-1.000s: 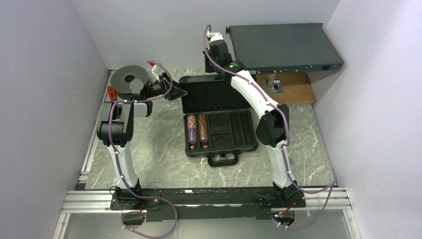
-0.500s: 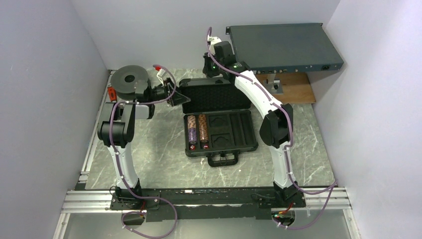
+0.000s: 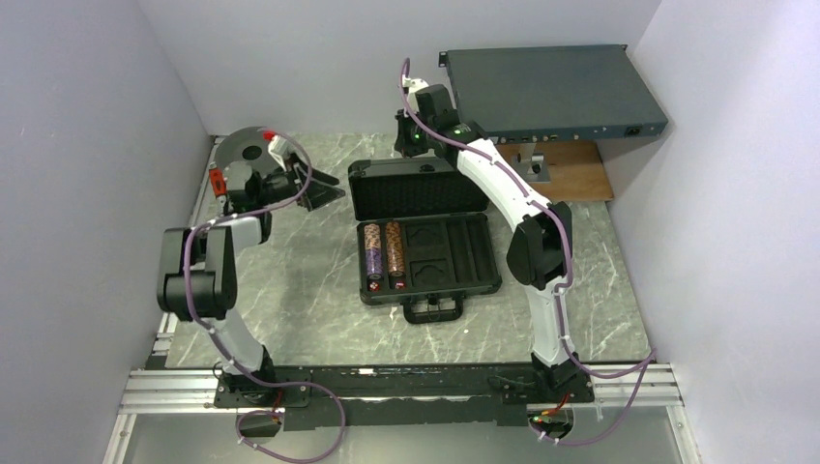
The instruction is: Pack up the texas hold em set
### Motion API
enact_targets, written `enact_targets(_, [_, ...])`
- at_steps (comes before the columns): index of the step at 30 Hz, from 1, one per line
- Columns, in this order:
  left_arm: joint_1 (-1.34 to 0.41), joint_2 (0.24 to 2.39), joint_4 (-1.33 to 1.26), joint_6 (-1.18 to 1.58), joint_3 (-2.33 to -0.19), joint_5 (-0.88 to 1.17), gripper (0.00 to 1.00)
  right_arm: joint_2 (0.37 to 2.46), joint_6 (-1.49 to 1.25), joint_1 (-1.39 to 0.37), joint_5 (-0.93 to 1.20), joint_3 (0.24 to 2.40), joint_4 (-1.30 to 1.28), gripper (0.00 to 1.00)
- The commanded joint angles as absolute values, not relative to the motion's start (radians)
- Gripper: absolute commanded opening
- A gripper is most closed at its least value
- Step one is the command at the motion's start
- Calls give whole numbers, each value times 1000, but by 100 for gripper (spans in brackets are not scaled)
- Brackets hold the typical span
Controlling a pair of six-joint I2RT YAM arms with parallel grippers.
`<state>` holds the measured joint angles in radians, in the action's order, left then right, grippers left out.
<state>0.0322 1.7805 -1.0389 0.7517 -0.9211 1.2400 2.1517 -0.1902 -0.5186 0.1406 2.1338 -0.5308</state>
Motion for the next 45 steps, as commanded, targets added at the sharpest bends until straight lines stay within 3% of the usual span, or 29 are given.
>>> enact_targets(1, [63,1643,-1032,711,-844,1207,100,2102,-187,-518,156,2126,-545,0])
enact_targets(5, [66,1533,-879,629,-802,1155,100,2069,-190,-518,158,2086,-540,0])
enact_targets(12, [50,1332,-326,341,-792,888,100,1961,-212,-520,150,1950,-506,0])
enact_targets(18, [29,1187,-196,336,-755,755,100,1874,-225,-531,181,1854,-485,0])
enact_targets(29, [-56,1002,117,322,-751,538,100,1742,-199,-609,132,1877,-564,1])
enact_targets(31, [-86,972,147,334,-712,502,100,1688,-199,-633,102,1822,-554,9])
enact_targets(40, [-216,872,119,418,-534,462,100,1322,-333,-681,-109,1344,-465,65])
enact_targets(45, [-234,871,80,442,-488,461,98,1154,-429,-685,-291,1143,-511,68])
